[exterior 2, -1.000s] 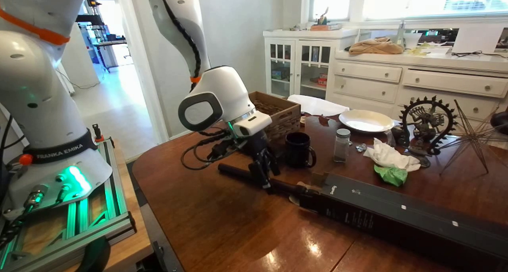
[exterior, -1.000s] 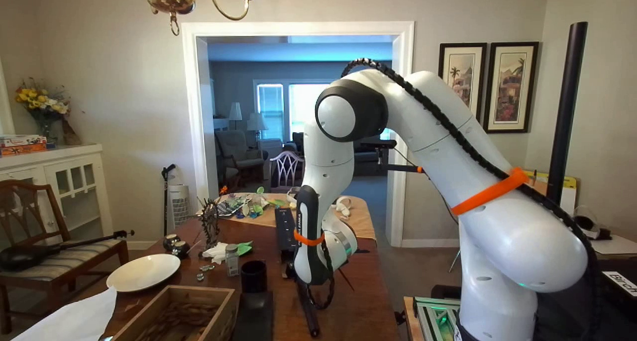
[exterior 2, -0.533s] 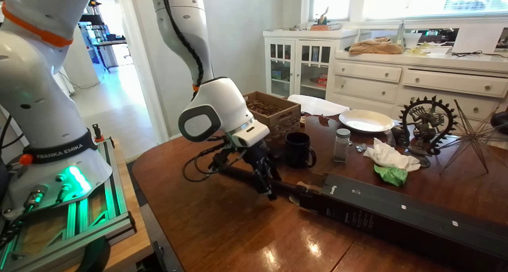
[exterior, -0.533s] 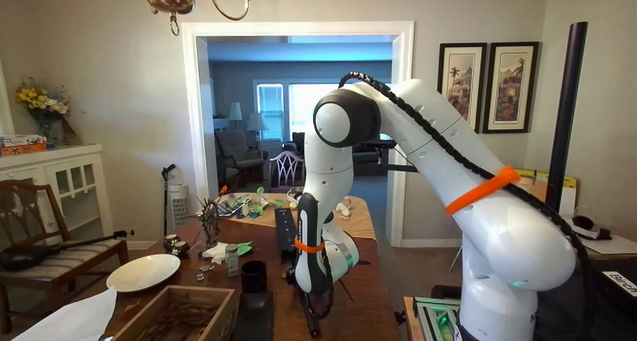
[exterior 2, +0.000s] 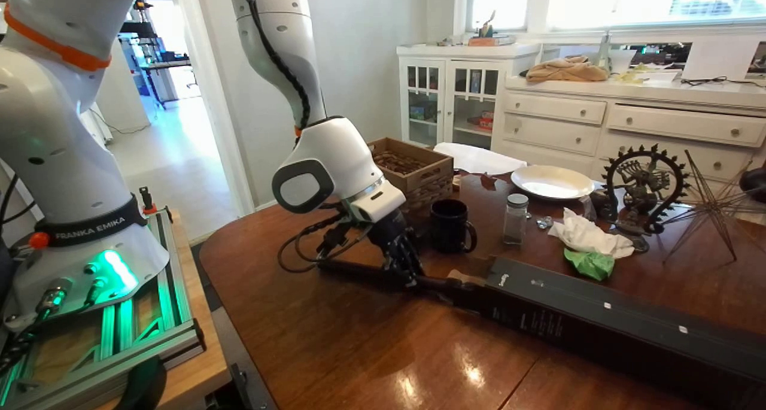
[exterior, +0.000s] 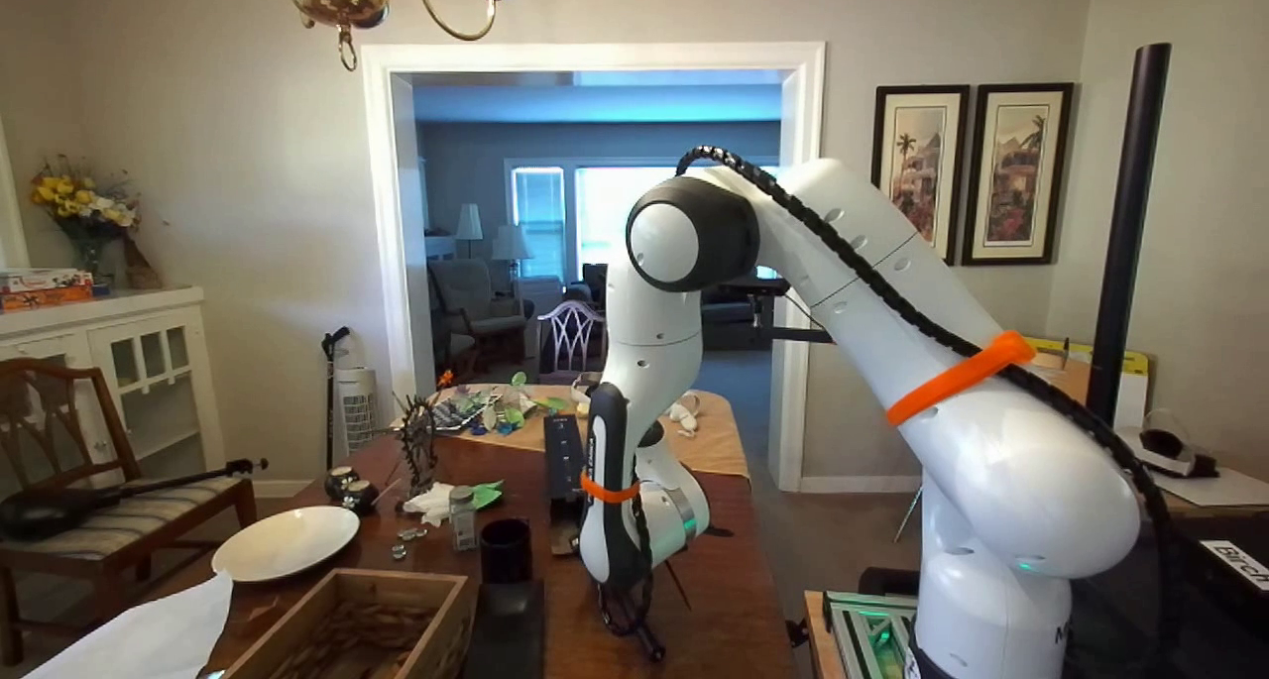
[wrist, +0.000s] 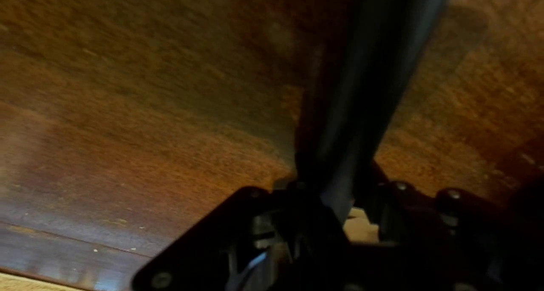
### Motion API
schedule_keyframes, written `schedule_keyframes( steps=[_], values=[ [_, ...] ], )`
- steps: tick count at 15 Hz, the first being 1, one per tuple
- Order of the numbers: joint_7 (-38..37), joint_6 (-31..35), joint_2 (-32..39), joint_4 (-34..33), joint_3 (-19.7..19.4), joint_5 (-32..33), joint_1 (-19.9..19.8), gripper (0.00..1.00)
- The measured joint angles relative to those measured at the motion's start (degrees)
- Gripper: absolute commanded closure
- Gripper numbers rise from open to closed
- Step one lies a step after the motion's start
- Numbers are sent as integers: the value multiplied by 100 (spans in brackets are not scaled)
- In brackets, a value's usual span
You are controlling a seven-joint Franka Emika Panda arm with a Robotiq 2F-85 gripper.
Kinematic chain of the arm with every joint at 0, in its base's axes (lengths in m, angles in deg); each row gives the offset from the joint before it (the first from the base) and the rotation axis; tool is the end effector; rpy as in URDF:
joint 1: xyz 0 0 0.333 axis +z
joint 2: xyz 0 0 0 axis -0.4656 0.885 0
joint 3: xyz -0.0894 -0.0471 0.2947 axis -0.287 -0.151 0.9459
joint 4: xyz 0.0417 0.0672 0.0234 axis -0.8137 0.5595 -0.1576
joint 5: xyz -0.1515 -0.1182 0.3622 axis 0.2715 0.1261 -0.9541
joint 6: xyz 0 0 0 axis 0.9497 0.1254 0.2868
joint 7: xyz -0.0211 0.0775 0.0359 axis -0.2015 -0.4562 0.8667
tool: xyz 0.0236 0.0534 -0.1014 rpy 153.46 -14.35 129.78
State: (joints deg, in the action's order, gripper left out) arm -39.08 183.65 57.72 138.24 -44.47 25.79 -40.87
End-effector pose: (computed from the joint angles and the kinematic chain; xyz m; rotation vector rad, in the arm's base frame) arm 0.4002 -0.2761 0.0733 2.5157 -1.2543 0.6441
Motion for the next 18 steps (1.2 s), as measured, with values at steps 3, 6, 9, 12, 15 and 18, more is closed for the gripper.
schedule_keyframes(
  steps=[3, 6, 9, 12, 15, 18],
  values=[
    [-63, 0, -41, 10, 62, -99, 9, 93],
    [-76, -28, -139, 94, 86, -276, 107, 93],
    [-76, -126, -300, 242, 64, -507, 286, 93],
    [-74, -342, -433, 398, -115, -881, 690, 93],
    [-65, -676, -472, 521, -569, -1472, 1514, 93],
    [-81, -1099, -465, 586, -1107, -2060, 2506, 93]
  ],
)
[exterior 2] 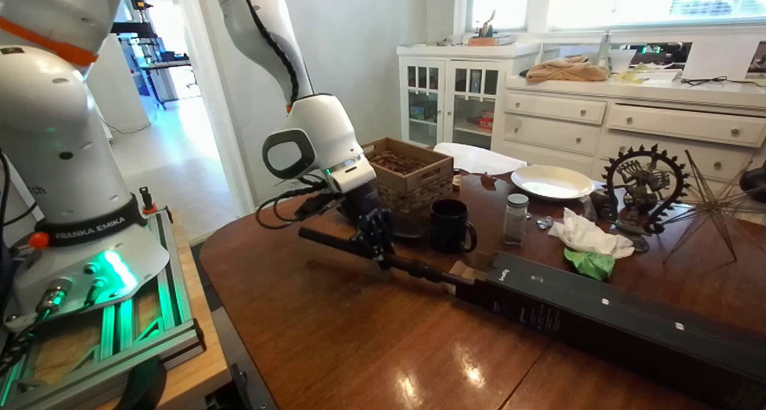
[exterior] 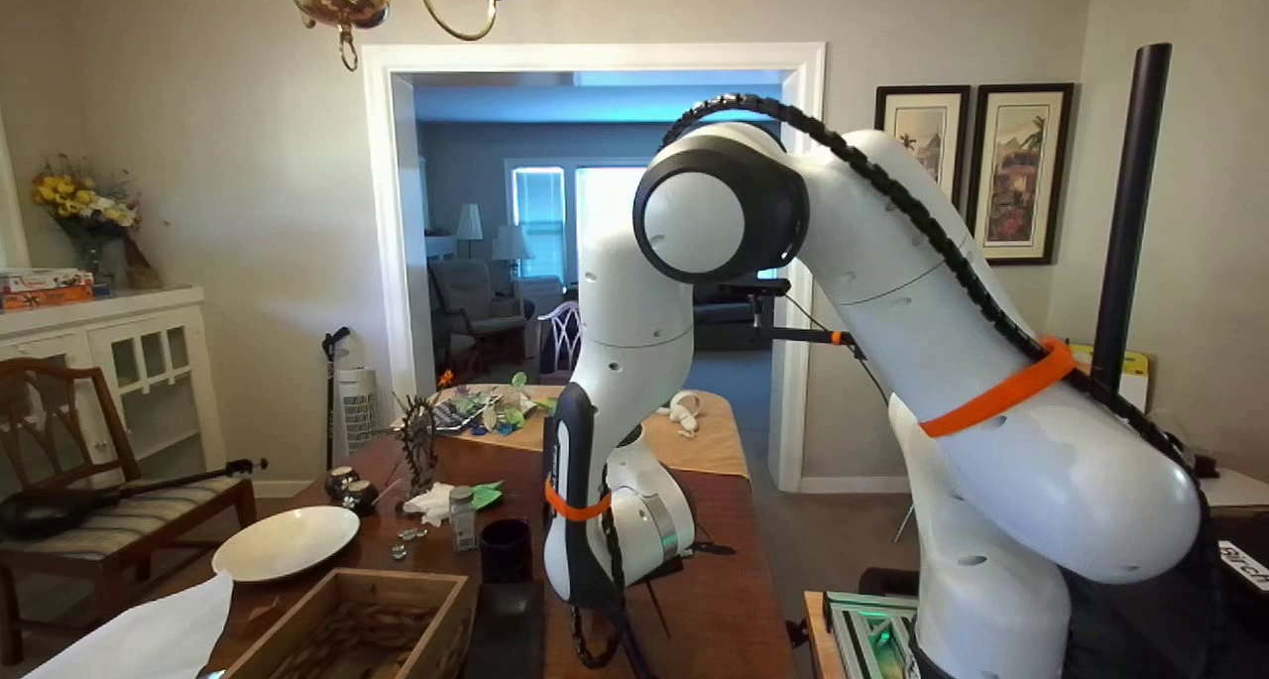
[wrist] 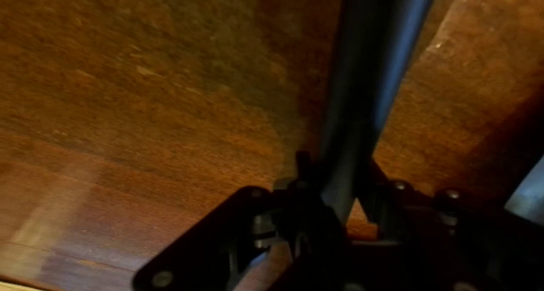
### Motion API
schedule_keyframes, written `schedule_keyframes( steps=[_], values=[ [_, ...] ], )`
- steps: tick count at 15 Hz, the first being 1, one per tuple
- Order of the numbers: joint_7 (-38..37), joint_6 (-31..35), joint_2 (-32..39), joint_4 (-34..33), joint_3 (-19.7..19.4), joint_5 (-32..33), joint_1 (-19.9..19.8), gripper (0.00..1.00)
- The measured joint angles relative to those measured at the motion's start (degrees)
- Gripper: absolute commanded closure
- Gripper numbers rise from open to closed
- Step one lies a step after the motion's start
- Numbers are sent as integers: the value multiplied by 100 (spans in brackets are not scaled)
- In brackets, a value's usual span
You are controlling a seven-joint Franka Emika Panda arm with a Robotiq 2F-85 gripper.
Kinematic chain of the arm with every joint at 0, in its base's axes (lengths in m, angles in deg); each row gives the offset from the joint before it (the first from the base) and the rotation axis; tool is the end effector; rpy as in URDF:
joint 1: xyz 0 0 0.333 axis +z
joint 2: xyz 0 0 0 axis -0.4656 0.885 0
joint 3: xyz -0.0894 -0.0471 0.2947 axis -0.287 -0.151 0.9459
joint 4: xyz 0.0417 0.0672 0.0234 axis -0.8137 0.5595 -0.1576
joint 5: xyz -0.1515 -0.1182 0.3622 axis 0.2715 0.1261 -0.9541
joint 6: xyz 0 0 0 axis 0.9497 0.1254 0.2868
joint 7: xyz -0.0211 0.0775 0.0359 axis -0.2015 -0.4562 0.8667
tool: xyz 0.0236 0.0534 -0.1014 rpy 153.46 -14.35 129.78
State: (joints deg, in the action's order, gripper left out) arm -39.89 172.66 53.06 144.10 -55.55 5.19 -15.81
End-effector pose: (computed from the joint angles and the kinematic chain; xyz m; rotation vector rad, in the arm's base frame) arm 0.3986 -0.2059 0.0945 2.4394 -1.4128 0.4996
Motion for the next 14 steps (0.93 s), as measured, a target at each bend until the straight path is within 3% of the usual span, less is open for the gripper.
schedule_keyframes(
  steps=[3, 8, 12, 14],
  values=[
    [-111, -425, 39, 1, -561, -392, 950, 93],
    [-528, -1210, 241, -7, -1361, -494, 2166, 93],
    [-816, -2045, 411, -41, -1984, -459, 2934, 93],
    [-1244, -2270, 435, -40, -2163, 2, 3151, 93]
  ],
)
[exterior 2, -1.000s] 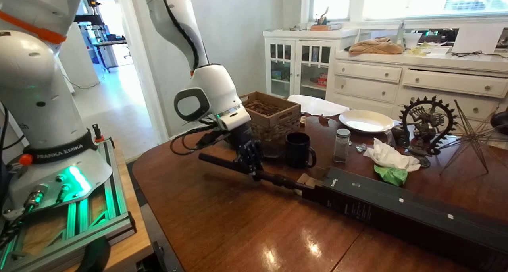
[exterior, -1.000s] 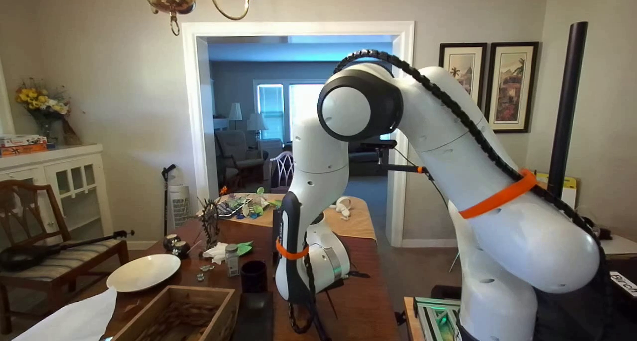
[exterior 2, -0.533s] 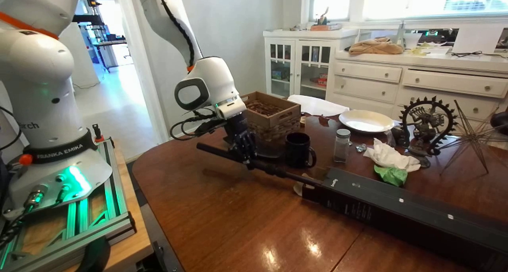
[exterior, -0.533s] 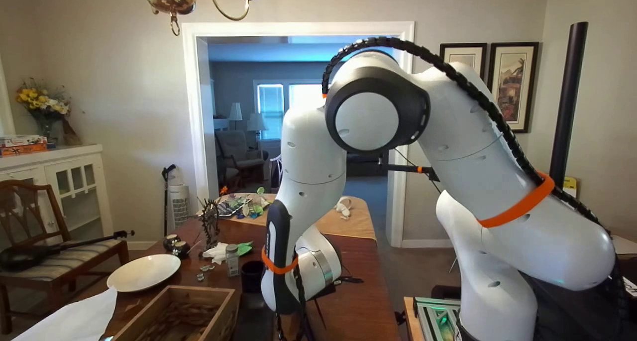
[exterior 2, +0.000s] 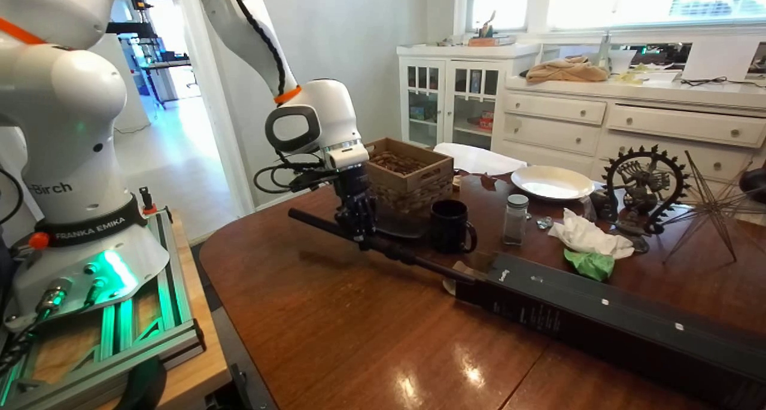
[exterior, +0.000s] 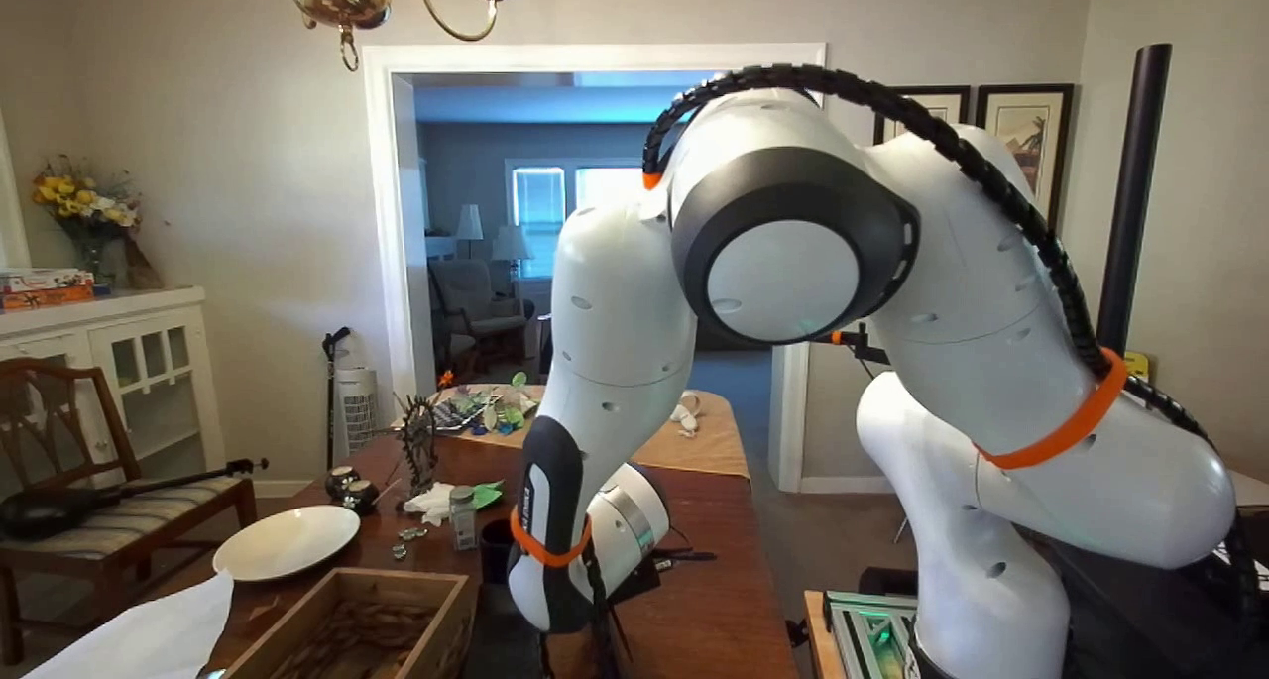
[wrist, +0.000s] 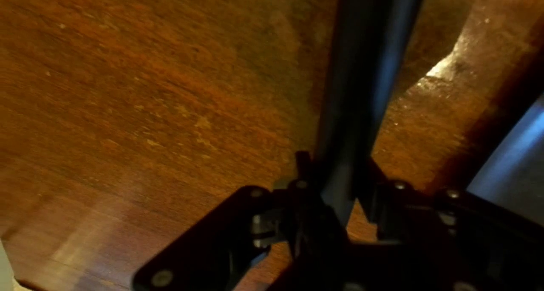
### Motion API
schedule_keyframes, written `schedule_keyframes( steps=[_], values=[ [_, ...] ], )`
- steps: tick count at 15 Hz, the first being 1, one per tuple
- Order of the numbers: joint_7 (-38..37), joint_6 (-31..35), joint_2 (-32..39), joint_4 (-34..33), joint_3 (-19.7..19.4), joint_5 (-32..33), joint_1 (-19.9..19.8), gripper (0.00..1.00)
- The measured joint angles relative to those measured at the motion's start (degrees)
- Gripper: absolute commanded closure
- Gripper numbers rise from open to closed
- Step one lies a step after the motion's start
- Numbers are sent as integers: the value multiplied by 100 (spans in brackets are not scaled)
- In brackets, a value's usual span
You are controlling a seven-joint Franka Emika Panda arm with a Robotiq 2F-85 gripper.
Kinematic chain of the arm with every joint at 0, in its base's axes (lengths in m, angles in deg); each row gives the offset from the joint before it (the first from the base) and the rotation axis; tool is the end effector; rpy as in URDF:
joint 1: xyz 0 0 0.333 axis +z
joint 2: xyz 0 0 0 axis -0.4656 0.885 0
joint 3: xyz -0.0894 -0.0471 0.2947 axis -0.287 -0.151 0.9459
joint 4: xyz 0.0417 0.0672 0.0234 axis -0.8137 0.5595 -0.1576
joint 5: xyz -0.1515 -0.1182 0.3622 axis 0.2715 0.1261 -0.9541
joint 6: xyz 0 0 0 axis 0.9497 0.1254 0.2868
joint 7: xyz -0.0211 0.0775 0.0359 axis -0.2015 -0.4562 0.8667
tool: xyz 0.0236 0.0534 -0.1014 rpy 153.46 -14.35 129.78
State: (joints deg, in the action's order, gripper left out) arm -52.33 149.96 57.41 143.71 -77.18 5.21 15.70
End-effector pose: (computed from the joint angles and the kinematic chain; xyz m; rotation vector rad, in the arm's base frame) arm 0.4213 -0.1459 0.1062 2.4072 -1.4261 0.2610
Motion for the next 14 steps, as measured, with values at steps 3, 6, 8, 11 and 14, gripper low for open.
schedule_keyframes(
  steps=[3, 6, 8, 11, 14],
  values=[
    [-600, -216, 0, 0, -131, 692, 181, 93],
    [-1042, -441, -10, -1, -193, 1232, 302, 93],
    [-1259, -630, -35, -9, -195, 1504, 338, 93],
    [-1515, -921, -113, -37, -193, 1867, 337, 93],
    [-1722, -1099, -170, -79, -192, 2189, 307, 93]
  ],
)
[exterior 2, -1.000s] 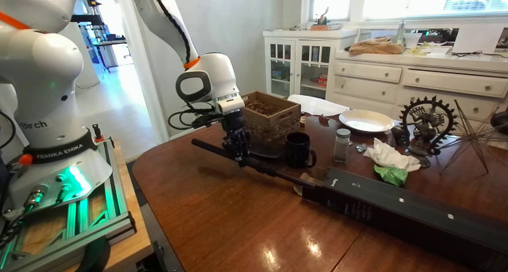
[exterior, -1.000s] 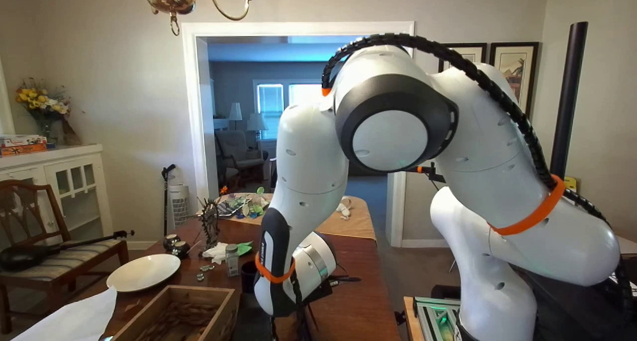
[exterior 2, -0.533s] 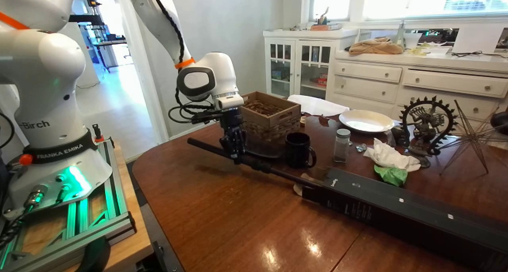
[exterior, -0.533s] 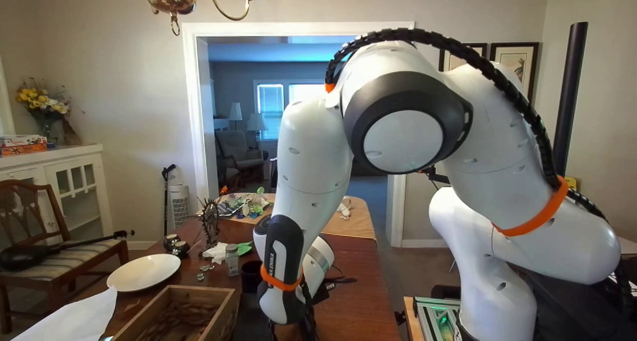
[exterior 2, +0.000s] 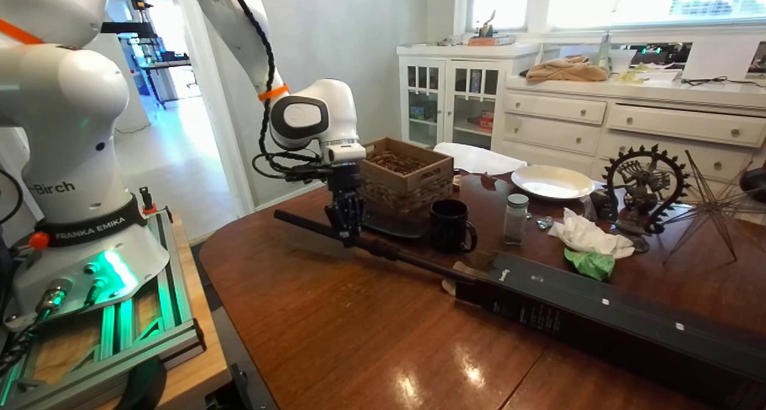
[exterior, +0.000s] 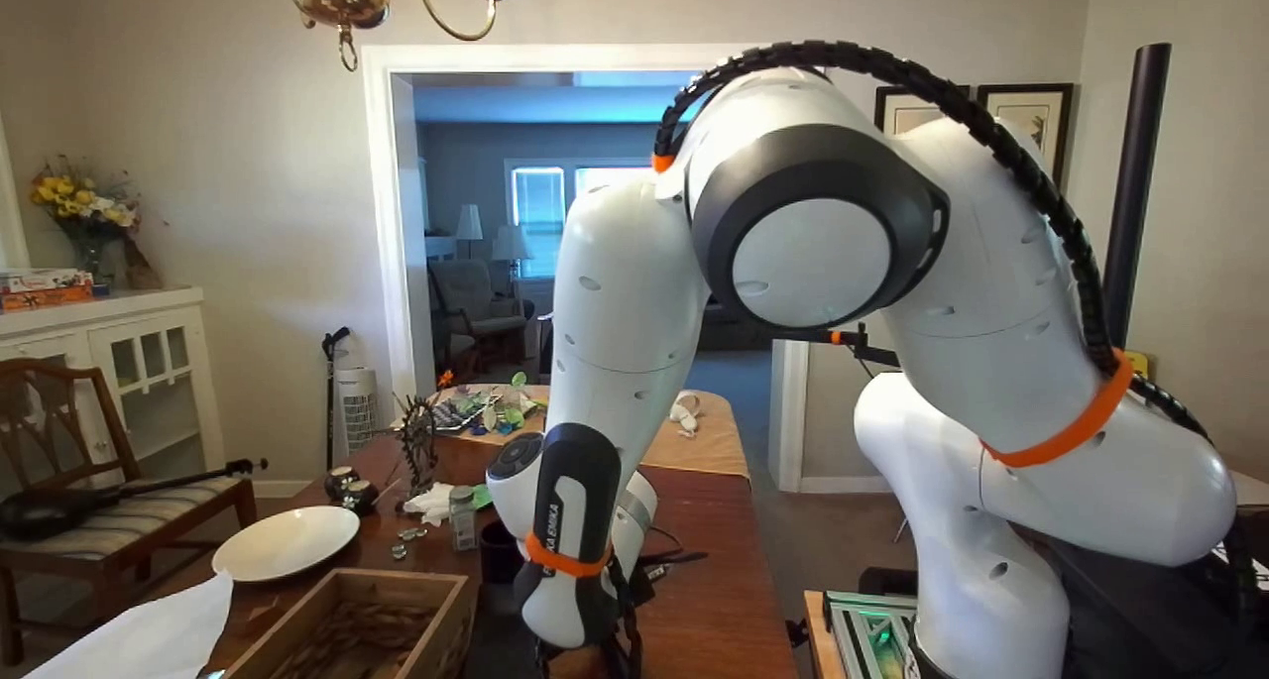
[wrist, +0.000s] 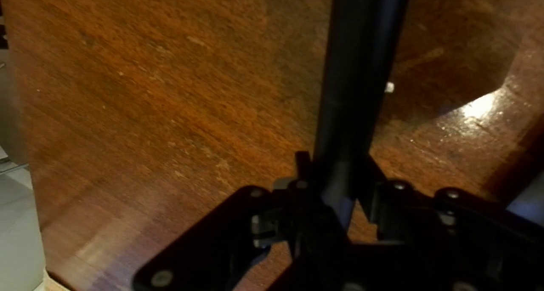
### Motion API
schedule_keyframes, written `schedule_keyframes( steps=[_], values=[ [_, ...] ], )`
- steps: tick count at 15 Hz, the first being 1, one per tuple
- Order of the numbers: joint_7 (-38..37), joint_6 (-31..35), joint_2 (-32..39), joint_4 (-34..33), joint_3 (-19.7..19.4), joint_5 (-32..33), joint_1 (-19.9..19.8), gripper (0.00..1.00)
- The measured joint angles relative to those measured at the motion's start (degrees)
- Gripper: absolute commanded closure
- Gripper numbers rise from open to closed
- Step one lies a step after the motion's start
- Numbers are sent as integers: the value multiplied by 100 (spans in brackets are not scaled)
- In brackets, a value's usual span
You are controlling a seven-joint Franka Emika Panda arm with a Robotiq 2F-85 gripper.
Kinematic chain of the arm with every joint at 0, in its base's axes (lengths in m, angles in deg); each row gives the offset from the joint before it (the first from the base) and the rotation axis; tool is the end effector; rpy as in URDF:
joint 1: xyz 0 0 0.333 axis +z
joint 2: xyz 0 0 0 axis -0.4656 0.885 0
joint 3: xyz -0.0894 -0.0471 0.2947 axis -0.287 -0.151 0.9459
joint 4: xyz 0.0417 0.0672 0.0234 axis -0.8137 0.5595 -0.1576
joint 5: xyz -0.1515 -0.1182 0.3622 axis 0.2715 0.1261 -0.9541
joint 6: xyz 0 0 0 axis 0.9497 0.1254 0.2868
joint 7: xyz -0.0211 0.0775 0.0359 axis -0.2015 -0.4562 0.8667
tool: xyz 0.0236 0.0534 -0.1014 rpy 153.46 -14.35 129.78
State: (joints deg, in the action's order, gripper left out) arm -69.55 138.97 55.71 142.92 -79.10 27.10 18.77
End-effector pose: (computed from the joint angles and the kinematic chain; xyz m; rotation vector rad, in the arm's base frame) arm 0.4263 -0.1116 0.0986 2.3736 -1.3222 0.0558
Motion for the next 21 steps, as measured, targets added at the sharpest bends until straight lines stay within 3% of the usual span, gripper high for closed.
schedule_keyframes(
  steps=[7, 9, 11, 17, 21],
  values=[
    [-263, -85, -7, -24, 85, 525, -160, 93],
    [-293, -88, -7, -26, 116, 631, -193, 78],
    [-334, -93, -7, -37, 156, 720, -239, 45],
    [-397, -103, -7, -91, 233, 922, -356, 1],
    [-437, -96, -10, -155, 215, 946, -436, 0]
  ],
)
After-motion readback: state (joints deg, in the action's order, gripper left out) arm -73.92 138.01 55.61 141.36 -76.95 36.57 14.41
